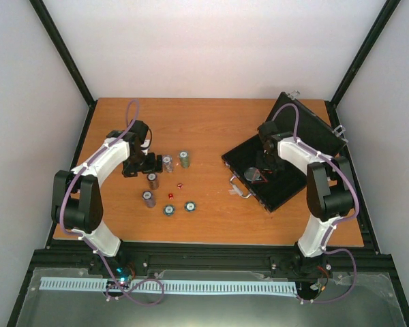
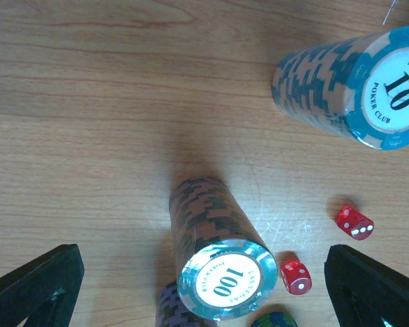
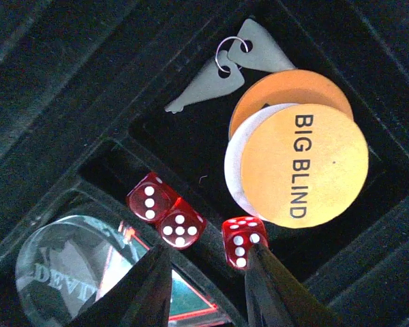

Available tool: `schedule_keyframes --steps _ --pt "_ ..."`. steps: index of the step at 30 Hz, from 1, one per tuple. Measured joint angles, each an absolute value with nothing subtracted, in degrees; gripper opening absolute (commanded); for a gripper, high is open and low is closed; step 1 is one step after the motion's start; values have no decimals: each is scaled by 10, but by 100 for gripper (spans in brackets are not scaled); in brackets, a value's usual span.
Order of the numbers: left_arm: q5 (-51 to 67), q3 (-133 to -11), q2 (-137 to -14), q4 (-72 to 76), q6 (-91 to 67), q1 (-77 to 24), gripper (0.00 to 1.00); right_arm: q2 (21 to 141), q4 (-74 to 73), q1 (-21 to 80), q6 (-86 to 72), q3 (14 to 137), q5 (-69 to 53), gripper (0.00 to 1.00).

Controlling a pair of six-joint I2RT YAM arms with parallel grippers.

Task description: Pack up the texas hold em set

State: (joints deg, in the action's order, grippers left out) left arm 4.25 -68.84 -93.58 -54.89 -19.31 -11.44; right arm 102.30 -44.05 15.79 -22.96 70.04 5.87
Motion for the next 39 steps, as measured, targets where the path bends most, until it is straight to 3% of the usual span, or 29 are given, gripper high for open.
schedule_keyframes --steps 24,39 --pt "42 -688 -936 -549 -193 -114 100 989 -438 176 -221 672 6 31" --pt "42 -688 -936 -549 -193 -114 100 1036 -452 171 -216 754 79 32"
